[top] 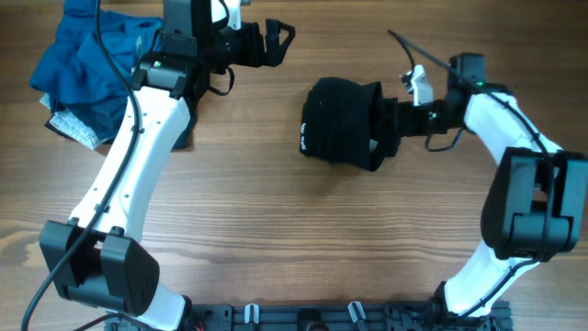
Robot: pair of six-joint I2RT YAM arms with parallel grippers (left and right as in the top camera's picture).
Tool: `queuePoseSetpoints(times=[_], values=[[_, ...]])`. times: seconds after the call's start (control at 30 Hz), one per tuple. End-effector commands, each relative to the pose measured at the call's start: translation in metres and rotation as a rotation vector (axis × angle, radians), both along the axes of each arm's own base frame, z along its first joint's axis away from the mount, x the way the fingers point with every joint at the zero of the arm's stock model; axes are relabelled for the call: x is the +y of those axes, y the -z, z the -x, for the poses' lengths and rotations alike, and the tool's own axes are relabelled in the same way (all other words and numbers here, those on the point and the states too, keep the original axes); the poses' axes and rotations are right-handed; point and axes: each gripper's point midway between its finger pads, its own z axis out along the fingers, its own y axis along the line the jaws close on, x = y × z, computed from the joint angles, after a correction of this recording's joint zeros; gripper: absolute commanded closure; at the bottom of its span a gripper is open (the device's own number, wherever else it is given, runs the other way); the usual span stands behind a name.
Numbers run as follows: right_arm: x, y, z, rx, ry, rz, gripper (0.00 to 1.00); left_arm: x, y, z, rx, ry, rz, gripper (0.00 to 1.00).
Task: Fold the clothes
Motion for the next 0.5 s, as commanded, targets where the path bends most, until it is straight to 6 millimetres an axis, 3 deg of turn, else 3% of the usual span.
queuePoseSetpoints(times=[0.0, 0.03, 0.13, 0.23, 0.27, 0.37, 0.47], values=[[0.017, 0.011, -0.001, 0.038, 0.048, -0.007, 0.88, 0.002, 0.003, -0.001, -0.006, 0.001, -0.015, 0.00], [0.015, 0.013, -0.005, 0.042, 0.078, 0.011, 0.96, 0.002, 0.003, -0.001, -0.004, 0.001, -0.016, 0.00], [0.009, 0.007, -0.014, 0.026, 0.117, 0.008, 0.96, 0.002, 0.003, -0.001, -0.004, 0.001, -0.016, 0.00], [-0.001, -0.027, -0.025, -0.010, 0.144, 0.006, 0.96, 0.002, 0.003, -0.001, -0.003, 0.001, -0.016, 0.00], [-0.002, -0.051, -0.029, -0.033, 0.147, 0.005, 0.96, 0.002, 0.003, -0.001, -0.003, 0.002, -0.016, 0.00], [-0.005, -0.094, -0.029, -0.025, 0.192, 0.001, 0.96, 0.002, 0.004, 0.000, 0.000, 0.001, -0.017, 0.00], [-0.020, -0.101, -0.031, 0.004, 0.269, 0.010, 0.96, 0.006, 0.010, 0.000, 0.022, -0.022, -0.038, 0.00]])
